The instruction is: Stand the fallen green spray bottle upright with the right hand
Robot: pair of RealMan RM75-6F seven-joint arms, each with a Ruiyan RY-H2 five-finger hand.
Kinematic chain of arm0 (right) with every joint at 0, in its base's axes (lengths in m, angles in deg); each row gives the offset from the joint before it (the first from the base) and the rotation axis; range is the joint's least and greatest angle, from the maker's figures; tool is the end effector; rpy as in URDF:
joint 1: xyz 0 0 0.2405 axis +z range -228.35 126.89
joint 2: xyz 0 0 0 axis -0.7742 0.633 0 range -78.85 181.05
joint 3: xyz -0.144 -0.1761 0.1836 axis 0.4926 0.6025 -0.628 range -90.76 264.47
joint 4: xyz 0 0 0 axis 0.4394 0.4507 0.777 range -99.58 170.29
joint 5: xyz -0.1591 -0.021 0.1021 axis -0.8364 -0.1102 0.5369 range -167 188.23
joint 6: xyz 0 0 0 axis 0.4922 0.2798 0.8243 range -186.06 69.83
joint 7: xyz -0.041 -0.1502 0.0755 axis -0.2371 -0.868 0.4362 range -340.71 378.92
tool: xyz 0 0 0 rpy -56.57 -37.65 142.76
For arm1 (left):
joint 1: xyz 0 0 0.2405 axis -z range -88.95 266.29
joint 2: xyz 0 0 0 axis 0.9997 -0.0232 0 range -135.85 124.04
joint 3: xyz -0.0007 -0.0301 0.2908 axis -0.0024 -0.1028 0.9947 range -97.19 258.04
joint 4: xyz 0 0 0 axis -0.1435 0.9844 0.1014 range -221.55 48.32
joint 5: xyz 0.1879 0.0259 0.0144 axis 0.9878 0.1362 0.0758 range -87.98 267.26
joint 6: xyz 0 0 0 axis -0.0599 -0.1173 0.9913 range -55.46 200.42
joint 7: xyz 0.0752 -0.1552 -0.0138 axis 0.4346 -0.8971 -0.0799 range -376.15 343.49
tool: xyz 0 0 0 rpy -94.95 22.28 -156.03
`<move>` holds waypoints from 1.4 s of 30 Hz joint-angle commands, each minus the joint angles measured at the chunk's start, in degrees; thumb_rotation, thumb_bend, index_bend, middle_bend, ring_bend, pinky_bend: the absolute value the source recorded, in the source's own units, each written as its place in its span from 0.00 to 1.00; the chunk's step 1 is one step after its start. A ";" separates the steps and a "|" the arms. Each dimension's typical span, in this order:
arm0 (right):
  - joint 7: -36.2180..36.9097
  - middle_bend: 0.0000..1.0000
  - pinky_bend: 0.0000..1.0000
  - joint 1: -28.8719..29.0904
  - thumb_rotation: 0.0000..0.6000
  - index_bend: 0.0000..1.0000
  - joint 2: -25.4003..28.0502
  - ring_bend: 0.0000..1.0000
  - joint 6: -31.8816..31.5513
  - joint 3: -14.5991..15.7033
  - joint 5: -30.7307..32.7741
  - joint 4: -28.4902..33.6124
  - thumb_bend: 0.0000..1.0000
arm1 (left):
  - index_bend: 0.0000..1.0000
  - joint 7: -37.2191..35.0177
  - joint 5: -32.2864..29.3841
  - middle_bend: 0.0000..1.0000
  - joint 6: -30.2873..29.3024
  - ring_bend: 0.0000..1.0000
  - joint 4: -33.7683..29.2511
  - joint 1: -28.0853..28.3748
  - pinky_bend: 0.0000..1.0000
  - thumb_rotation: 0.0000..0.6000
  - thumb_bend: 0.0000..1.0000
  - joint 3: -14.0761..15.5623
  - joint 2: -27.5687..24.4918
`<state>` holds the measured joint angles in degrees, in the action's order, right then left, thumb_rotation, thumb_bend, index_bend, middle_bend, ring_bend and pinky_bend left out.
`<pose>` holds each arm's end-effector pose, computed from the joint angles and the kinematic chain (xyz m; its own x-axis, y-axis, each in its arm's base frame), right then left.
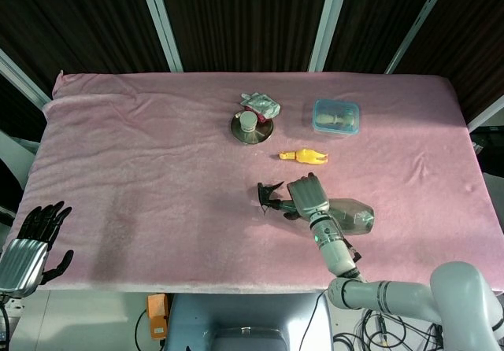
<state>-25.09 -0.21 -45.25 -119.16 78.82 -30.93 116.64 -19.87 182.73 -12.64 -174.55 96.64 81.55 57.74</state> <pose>-0.1610 -0.4075 -0.0445 0.6494 -0.2533 0.7171 -0.7589 -0.2775 0.5892 -0.3262 0.2154 0.1826 0.4331 0.0481 0.9001 0.8911 -0.1733 -0.4195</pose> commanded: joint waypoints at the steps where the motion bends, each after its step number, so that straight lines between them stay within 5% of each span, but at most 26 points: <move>1: 1.45 0.68 0.45 -0.72 1.00 0.97 1.14 0.54 -1.57 -0.60 -2.06 2.15 0.29 | 0.00 0.22 0.01 0.00 0.10 0.00 -0.04 0.04 0.00 1.00 0.39 0.01 0.08; 5: 6.35 0.68 0.45 -2.96 1.00 0.97 5.55 0.55 -6.41 -2.19 -8.86 10.81 0.29 | 0.00 1.22 -0.14 0.00 0.63 0.00 -0.28 0.24 0.00 1.00 0.39 -0.01 0.44; 10: 24.19 0.68 0.46 -8.00 1.00 0.97 8.36 0.55 -14.42 -6.54 -21.11 16.12 0.29 | 0.00 1.48 -0.39 0.00 0.87 0.00 -0.42 0.35 0.00 1.00 0.39 -0.14 0.52; 19: 49.56 0.68 0.47 -12.59 1.00 0.97 1.84 0.56 -20.23 -9.75 -28.87 7.59 0.29 | 0.00 1.48 -0.37 0.00 0.85 0.00 -0.41 0.35 0.00 1.00 0.39 -0.15 0.53; 29: 73.28 0.68 0.48 -14.56 1.00 0.97 -6.57 0.56 -15.88 -9.57 -30.64 -8.70 0.29 | 0.00 1.01 -0.50 0.00 0.76 0.00 -0.39 0.30 0.00 1.00 0.39 -0.21 0.29; 42: 76.62 0.68 0.48 -15.20 1.00 0.95 -8.43 0.54 -16.78 -6.84 -37.80 -15.90 0.29 | 0.00 0.94 -0.30 0.00 0.72 0.00 -0.41 0.28 0.00 1.00 0.39 -0.10 0.24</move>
<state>51.87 -15.18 -53.49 -135.38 71.65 -68.11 100.97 -18.93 182.43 -11.93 -174.96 96.92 81.46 57.98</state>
